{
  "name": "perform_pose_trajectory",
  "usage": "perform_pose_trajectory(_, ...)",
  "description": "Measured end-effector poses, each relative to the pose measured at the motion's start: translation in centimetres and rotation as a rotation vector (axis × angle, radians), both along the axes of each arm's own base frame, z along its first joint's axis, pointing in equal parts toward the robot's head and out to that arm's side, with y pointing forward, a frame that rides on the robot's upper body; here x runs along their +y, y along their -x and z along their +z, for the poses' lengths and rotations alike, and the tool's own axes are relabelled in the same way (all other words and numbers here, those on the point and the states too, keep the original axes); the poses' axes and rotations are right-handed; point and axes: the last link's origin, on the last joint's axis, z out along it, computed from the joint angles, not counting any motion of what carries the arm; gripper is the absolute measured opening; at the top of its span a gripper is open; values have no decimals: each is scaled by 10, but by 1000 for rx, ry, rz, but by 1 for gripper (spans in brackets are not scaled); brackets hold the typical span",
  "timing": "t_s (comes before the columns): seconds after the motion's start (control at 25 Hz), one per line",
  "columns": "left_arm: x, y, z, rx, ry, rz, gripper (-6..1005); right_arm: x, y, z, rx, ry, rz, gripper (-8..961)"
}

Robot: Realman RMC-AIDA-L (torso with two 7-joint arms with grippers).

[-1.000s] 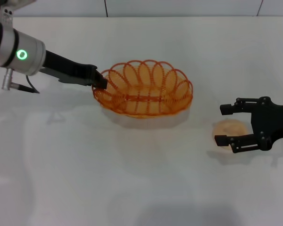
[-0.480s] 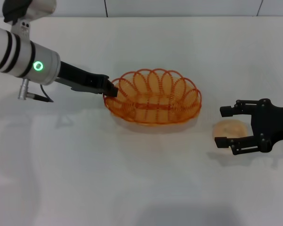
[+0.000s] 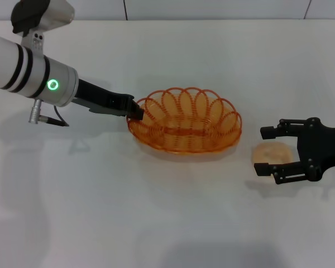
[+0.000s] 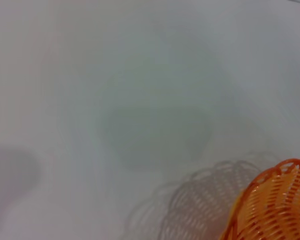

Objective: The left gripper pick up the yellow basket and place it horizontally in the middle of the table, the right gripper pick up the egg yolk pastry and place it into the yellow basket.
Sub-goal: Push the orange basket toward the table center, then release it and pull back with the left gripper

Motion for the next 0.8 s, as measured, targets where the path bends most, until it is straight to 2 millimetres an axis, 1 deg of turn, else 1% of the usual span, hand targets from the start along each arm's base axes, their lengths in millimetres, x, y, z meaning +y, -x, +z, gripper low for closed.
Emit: perform_pose_trajectory(0.8, -1, 3, -4, 18, -5, -4, 125, -1, -2, 0, 0, 2, -5, 829)
